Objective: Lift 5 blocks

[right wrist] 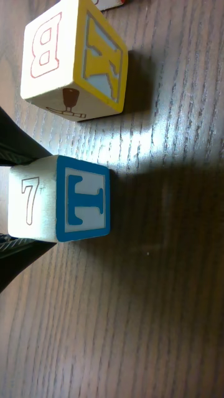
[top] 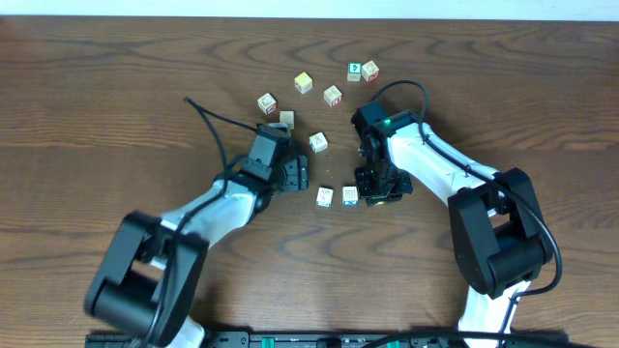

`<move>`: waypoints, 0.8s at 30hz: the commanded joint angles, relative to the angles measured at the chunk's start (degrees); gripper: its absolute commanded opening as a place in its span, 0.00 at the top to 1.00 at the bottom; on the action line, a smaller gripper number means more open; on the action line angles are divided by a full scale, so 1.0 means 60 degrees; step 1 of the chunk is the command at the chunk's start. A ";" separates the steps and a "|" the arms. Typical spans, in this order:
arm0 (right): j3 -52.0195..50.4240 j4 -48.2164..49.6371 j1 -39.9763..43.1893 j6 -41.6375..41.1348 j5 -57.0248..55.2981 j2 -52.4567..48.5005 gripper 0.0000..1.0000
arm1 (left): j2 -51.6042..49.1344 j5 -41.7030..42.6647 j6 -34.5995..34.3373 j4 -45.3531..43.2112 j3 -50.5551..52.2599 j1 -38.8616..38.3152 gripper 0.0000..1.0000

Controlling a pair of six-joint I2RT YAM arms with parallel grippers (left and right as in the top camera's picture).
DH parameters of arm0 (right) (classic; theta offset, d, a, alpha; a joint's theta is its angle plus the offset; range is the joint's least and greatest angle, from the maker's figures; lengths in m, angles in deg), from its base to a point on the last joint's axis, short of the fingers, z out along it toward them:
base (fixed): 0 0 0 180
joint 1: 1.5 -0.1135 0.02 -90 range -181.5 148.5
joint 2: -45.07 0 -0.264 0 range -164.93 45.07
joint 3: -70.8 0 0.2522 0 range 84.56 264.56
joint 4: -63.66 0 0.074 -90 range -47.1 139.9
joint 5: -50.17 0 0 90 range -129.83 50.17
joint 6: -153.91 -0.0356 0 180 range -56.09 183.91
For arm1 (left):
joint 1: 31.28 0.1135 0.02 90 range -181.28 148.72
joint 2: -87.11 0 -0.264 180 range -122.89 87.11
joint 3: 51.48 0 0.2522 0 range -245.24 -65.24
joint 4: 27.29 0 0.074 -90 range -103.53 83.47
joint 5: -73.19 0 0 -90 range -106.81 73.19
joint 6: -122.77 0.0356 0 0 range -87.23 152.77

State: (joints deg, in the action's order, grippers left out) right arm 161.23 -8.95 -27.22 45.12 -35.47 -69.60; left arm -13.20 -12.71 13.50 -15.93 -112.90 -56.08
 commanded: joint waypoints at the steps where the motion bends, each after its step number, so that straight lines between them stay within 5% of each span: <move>1: -0.0404 -0.0004 -0.0229 0.0146 0.0681 -0.0481 0.93 | -0.0641 -0.0124 0.0321 -0.0055 -0.0812 0.0095 0.18; 3: -0.0404 -0.0058 -0.0229 0.0149 0.0678 -0.0470 0.62 | -0.1024 -0.0124 0.0321 -0.0051 -0.1253 0.0175 0.18; 7: -0.0404 -0.0095 -0.0229 0.0222 0.0597 -0.0240 0.31 | -0.1483 -0.0120 0.0437 -0.0011 -0.1974 0.0321 0.17; 24: -0.0127 -0.0882 0.0095 0.0805 0.0175 0.2204 0.24 | -0.1592 -0.0120 0.0743 -0.0459 -0.2368 0.1515 0.17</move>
State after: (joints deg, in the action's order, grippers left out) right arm 159.00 -14.26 -27.96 47.48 -33.90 -57.23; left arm -22.25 -12.91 16.52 -17.74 -125.70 -47.67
